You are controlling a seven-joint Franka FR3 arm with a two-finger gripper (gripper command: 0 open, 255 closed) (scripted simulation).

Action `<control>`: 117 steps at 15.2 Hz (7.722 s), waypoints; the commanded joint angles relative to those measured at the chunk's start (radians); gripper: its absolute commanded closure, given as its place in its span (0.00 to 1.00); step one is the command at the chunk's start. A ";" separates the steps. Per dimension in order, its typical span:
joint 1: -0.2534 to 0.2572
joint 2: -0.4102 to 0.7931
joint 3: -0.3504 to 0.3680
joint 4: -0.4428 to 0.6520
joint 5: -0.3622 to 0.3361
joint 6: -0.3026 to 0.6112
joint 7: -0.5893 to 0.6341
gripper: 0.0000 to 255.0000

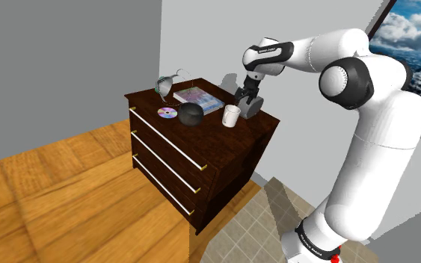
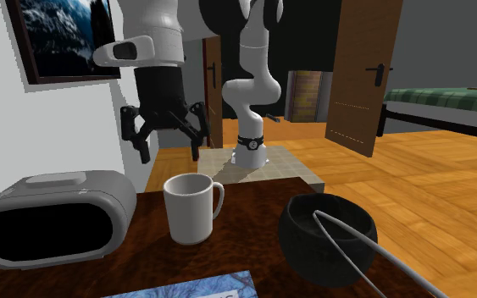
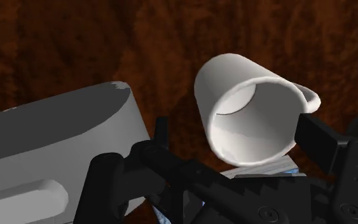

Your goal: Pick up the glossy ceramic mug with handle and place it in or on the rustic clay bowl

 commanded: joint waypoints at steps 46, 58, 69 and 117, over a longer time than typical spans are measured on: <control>-0.026 0.043 0.000 0.198 0.012 -0.160 0.009 1.00; -0.039 0.041 -0.005 0.357 0.005 -0.319 0.028 1.00; 0.085 0.104 0.054 0.511 -0.004 -0.388 0.236 1.00; 0.194 0.215 0.098 0.581 0.002 -0.334 0.391 0.00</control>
